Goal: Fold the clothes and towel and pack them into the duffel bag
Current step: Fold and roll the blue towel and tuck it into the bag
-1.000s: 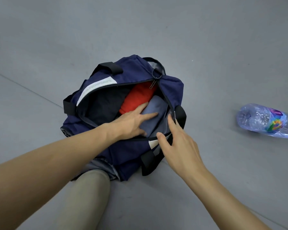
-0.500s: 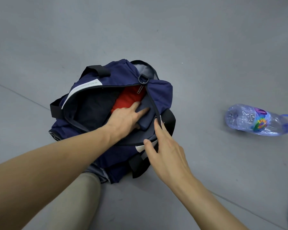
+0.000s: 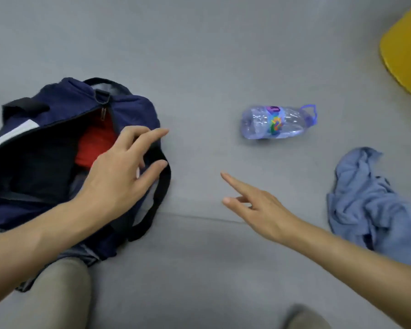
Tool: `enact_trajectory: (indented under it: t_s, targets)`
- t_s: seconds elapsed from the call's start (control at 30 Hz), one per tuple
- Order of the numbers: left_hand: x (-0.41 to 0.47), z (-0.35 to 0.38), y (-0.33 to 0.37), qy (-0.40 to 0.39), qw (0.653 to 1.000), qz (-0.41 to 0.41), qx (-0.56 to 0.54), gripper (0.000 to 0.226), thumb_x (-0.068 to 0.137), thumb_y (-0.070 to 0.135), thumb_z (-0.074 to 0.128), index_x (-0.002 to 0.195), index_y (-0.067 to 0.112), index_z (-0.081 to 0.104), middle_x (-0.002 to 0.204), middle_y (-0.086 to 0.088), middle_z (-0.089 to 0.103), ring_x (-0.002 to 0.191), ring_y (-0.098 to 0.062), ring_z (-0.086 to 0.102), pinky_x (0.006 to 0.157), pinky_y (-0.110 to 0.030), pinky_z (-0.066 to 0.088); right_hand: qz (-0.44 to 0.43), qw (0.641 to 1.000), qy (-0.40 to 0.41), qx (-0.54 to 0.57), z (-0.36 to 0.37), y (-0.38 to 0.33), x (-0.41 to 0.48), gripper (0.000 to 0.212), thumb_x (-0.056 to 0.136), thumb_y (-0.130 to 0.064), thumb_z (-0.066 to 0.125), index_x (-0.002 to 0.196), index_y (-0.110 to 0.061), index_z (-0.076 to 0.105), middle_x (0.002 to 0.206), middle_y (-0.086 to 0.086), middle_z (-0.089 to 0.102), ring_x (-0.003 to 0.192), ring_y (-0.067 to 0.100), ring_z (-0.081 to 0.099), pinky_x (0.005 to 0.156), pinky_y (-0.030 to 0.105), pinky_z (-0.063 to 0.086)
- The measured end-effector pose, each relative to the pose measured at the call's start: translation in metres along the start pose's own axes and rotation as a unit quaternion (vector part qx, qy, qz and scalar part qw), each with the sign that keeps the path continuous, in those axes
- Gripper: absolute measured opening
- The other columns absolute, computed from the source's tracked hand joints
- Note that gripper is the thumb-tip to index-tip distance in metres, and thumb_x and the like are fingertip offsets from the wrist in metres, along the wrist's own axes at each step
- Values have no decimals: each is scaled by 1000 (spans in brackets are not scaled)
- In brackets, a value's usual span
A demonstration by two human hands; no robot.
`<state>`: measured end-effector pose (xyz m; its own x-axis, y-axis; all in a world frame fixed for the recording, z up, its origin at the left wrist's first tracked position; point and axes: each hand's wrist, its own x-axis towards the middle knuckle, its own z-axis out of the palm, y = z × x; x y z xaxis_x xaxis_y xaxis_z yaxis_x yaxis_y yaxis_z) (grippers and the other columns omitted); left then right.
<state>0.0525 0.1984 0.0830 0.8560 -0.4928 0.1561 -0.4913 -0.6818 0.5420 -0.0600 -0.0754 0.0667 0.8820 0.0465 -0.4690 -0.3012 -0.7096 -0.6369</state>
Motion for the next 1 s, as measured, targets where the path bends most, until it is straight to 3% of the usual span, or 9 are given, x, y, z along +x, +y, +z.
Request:
enact_trajectory:
  t_s: [0.13,0.2,0.33,0.47,0.57,0.63,0.73,0.87,1.0]
  targets:
    - [16,43,50,-118,992,32,-33,61,93,48,54,149,42,34,132,13,41,77,-2,58,69,-36,51,130,988,41,-77,-49,109,-61,57,95,-65,43,149,-49,36,146,-18,51,122,9,59,108,31,42]
    - [19,64,70,-158,986,48,-38,62,92,52,53,149,46,32,131,18,42,81,0,59,73,-38,53,171,974,97,-111,-58,162,-89,52,98,-54,50,146,-35,47,146,-10,52,121,15,59,104,33,44]
    - [17,106,92,-216,973,57,-55,57,91,51,55,146,46,40,131,19,44,84,1,59,73,-35,53,240,937,224,-121,-60,250,-119,44,96,-36,63,136,-18,59,129,9,61,113,30,61,89,39,48]
    - [4,140,95,-271,960,42,-58,46,91,54,52,137,48,49,128,22,47,90,-2,61,74,-28,49,291,917,219,-160,-55,303,-114,51,99,-37,58,146,-24,45,125,11,53,106,33,59,80,40,49]
    - [-8,153,98,-317,946,39,-60,42,92,68,42,128,51,54,126,28,47,90,-2,62,76,-28,51,295,911,208,-199,-60,314,-101,32,100,-37,52,129,-24,55,114,11,55,97,35,60,71,39,46]
    - [-12,157,101,-330,941,39,-61,45,88,73,37,121,52,58,125,30,49,89,-1,63,75,-27,51,286,907,228,-207,-71,309,-91,20,100,-36,49,104,-21,61,103,7,58,88,32,59,65,37,43]
    - [-10,159,109,-332,940,25,-73,32,93,65,42,111,50,63,124,29,52,91,-3,63,78,-29,51,220,916,308,-132,-88,291,-84,24,98,-31,50,78,-22,57,77,-1,57,68,21,54,57,37,39]
    - [-6,154,115,-318,943,16,-91,28,89,58,45,106,49,64,118,30,55,91,-3,63,80,-31,51,116,876,467,33,-126,232,-75,17,96,-31,58,82,-22,64,82,-1,58,72,14,56,62,34,44]
    - [-2,142,116,-285,951,7,-119,12,98,44,55,105,47,65,114,30,58,91,-4,63,80,-31,51,-6,828,517,217,-166,145,-81,13,100,-26,57,92,-17,60,81,0,59,60,17,63,50,32,52]
